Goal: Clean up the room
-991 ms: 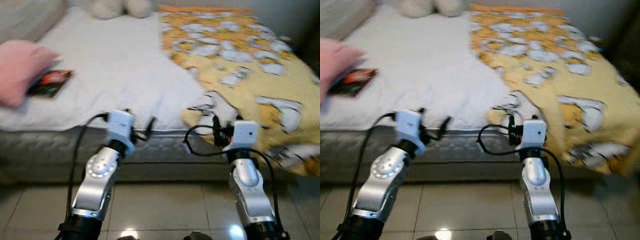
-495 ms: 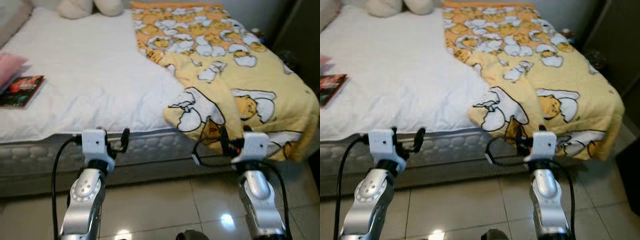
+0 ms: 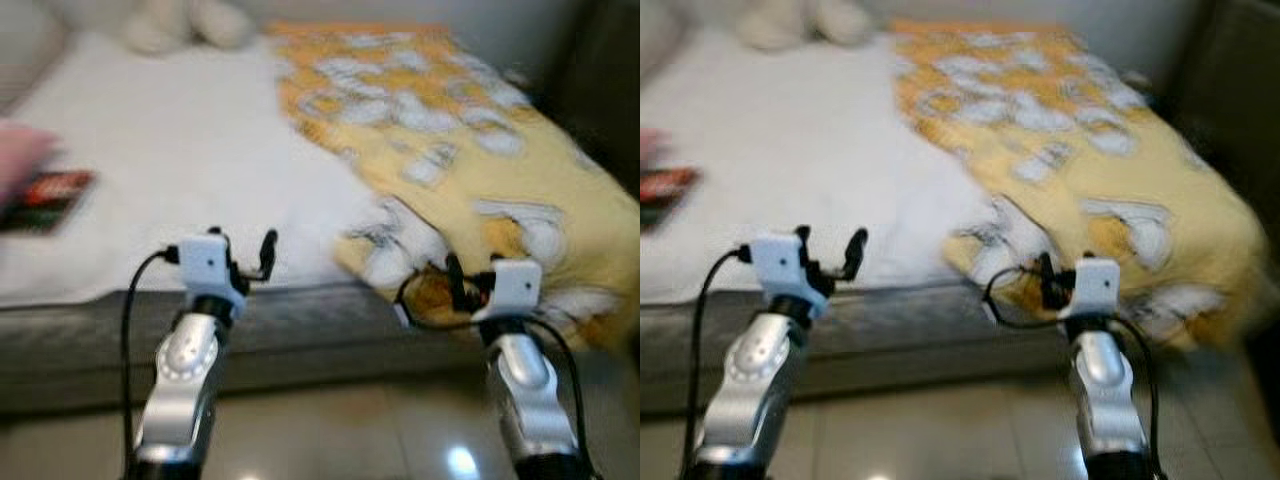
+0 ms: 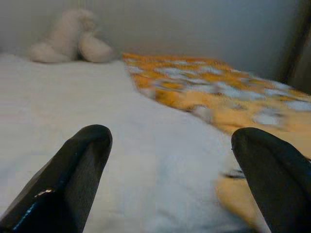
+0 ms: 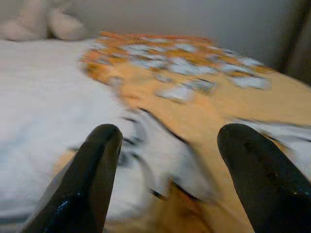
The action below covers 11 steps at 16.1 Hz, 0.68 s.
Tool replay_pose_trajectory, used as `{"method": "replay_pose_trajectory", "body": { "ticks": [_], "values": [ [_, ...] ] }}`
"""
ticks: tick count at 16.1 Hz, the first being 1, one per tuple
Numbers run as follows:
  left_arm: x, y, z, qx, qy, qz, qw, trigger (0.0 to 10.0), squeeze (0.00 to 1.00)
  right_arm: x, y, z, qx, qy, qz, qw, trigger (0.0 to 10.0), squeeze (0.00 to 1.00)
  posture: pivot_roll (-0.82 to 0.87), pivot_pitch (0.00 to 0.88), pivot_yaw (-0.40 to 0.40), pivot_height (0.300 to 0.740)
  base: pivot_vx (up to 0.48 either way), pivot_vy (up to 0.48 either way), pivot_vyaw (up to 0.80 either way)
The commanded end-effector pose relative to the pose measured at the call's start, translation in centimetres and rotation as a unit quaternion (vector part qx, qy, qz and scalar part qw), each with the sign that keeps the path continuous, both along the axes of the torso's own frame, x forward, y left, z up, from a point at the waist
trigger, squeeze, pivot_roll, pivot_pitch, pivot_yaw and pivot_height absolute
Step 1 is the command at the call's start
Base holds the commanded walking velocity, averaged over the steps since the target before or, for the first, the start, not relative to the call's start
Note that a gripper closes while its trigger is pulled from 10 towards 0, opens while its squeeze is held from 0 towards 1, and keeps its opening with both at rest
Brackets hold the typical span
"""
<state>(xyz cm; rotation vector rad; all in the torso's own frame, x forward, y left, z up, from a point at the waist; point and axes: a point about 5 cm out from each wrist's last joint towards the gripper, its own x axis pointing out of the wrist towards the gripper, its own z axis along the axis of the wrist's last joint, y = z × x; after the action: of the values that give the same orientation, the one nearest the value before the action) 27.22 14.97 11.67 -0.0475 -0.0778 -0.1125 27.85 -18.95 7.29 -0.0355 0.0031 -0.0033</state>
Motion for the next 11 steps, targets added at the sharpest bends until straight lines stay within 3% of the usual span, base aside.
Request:
{"method": "replay_pose_trajectory", "body": {
  "ticks": [1,7,9,11],
  "values": [
    [0.1,0.6,-0.3,0.007,0.006,0.007,1.0,10.0,0.0,0.6,0.9,0.2,0.013,-0.002,0.013,1.0,10.0,0.0,-0.01,0.0,0.019,0.715,0.48,0.0,0.0],
    [0.2,0.2,-0.1,0.006,0.003,-0.005,1.0,10.0,0.0,0.9,1.0,-0.5,0.013,0.013,0.014,1.0,10.0,0.0,0.0,0.0,0.01,0.715,0.48,0.0,0.0],
    [0.1,-0.2,-0.2,0.012,0.008,-0.022,1.0,10.0,0.0,1.2,0.6,-1.3,0.03,0.039,-0.009,0.999,10.0,0.0,0.0,0.0,0.011,0.715,0.48,0.0,0.0],
    [0.0,-0.1,-0.4,0.012,0.015,-0.021,1.0,10.0,0.0,1.5,0.4,-2.3,0.039,0.074,-0.02,0.996,10.0,0.0,0.01,0.0,0.017,0.715,0.0,0.0,0.0]
  ]
}}
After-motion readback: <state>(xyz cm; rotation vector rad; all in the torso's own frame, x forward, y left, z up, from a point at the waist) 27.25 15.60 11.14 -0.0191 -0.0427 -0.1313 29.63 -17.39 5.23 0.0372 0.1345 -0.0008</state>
